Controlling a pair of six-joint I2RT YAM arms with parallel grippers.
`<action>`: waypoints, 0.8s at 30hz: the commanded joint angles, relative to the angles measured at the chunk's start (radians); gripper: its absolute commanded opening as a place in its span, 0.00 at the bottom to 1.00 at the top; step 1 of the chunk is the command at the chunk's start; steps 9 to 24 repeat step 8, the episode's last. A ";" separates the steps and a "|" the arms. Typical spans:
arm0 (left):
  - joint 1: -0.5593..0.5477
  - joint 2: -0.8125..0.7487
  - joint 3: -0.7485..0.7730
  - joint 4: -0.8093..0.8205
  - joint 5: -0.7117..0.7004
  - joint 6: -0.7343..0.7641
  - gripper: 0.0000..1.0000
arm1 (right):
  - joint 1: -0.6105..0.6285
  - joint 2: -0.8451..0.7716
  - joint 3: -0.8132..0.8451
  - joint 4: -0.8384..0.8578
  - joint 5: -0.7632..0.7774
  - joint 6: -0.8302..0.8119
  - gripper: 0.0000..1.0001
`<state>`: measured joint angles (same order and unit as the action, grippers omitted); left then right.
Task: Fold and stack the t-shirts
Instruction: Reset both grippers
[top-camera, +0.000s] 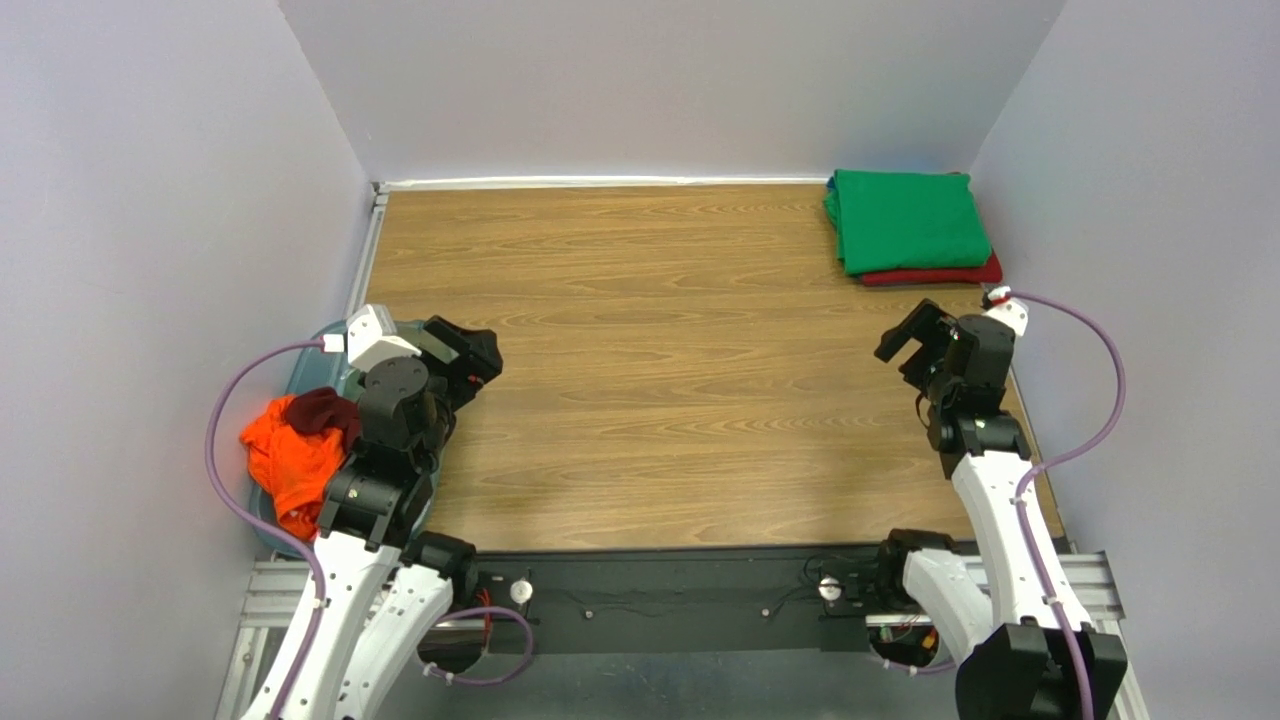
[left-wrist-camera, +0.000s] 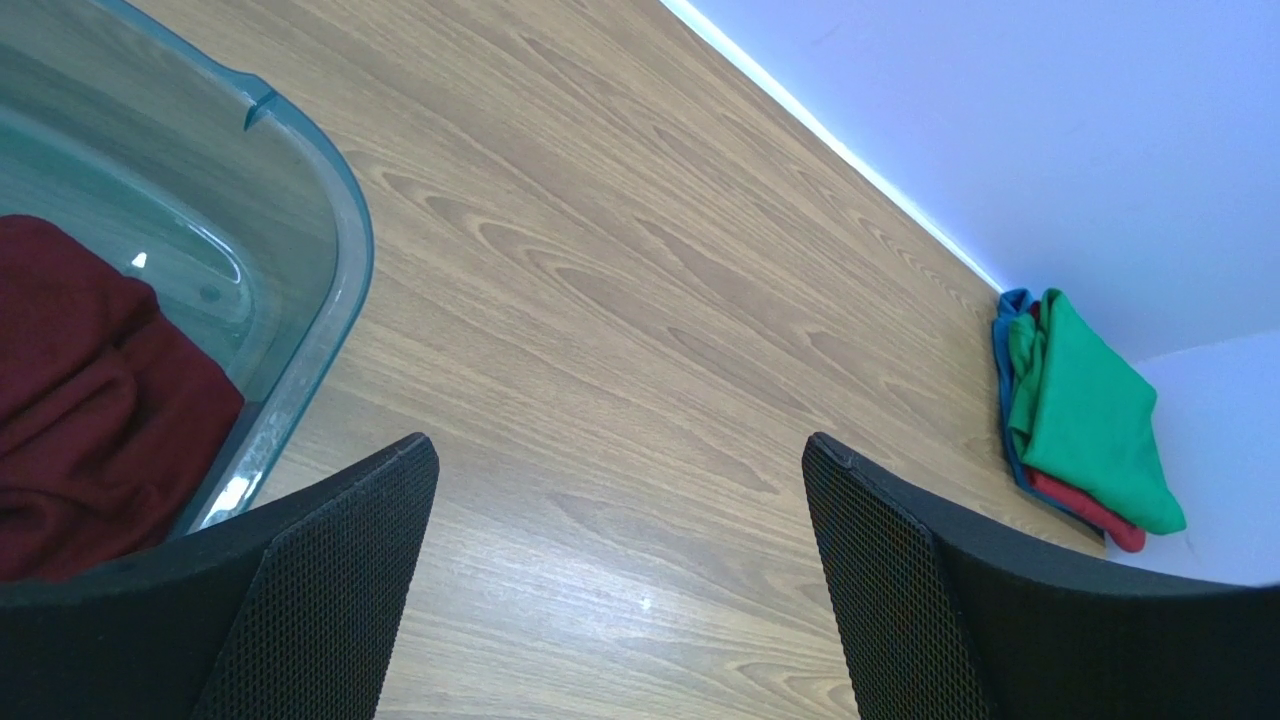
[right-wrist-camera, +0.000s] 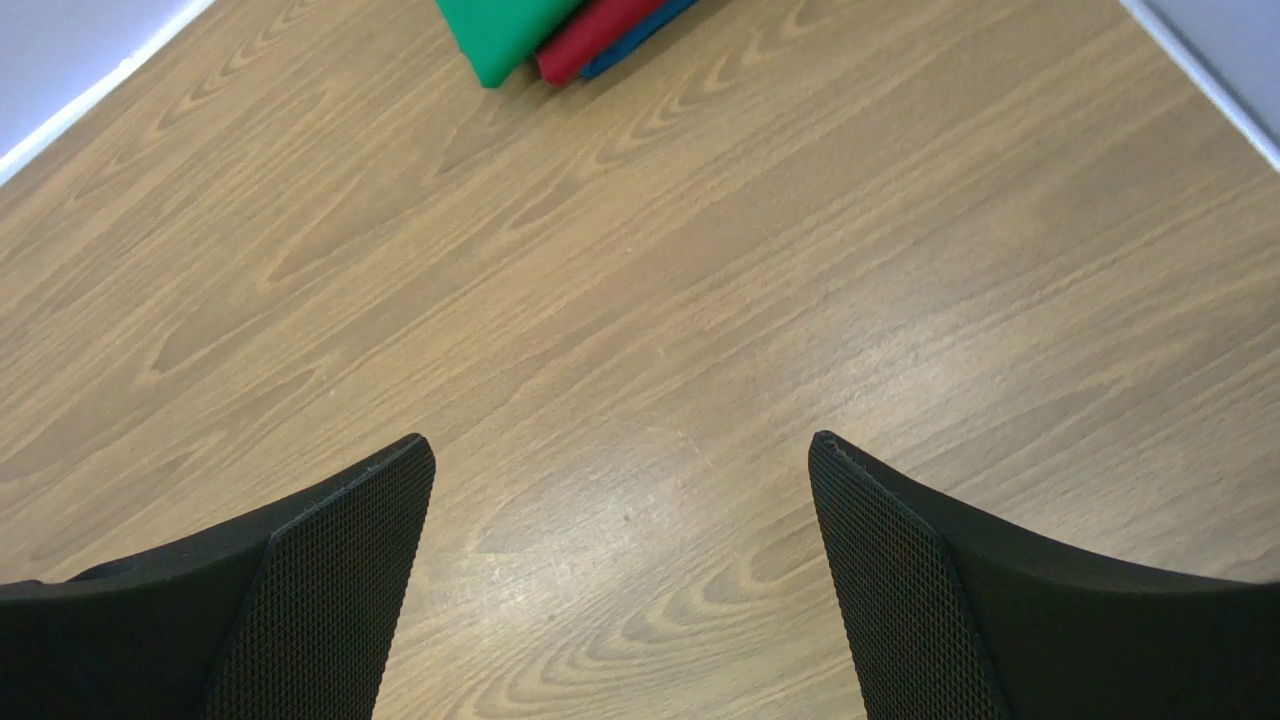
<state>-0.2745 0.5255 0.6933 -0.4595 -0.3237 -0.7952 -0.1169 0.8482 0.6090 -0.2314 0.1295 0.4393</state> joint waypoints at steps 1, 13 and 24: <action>0.003 -0.012 -0.018 0.021 0.005 -0.009 0.98 | -0.001 -0.035 -0.038 0.012 0.044 0.036 1.00; 0.003 -0.012 -0.025 0.018 -0.012 -0.019 0.98 | -0.001 -0.066 -0.049 0.033 0.038 0.041 1.00; 0.003 -0.012 -0.025 0.018 -0.012 -0.019 0.98 | -0.001 -0.066 -0.049 0.033 0.038 0.041 1.00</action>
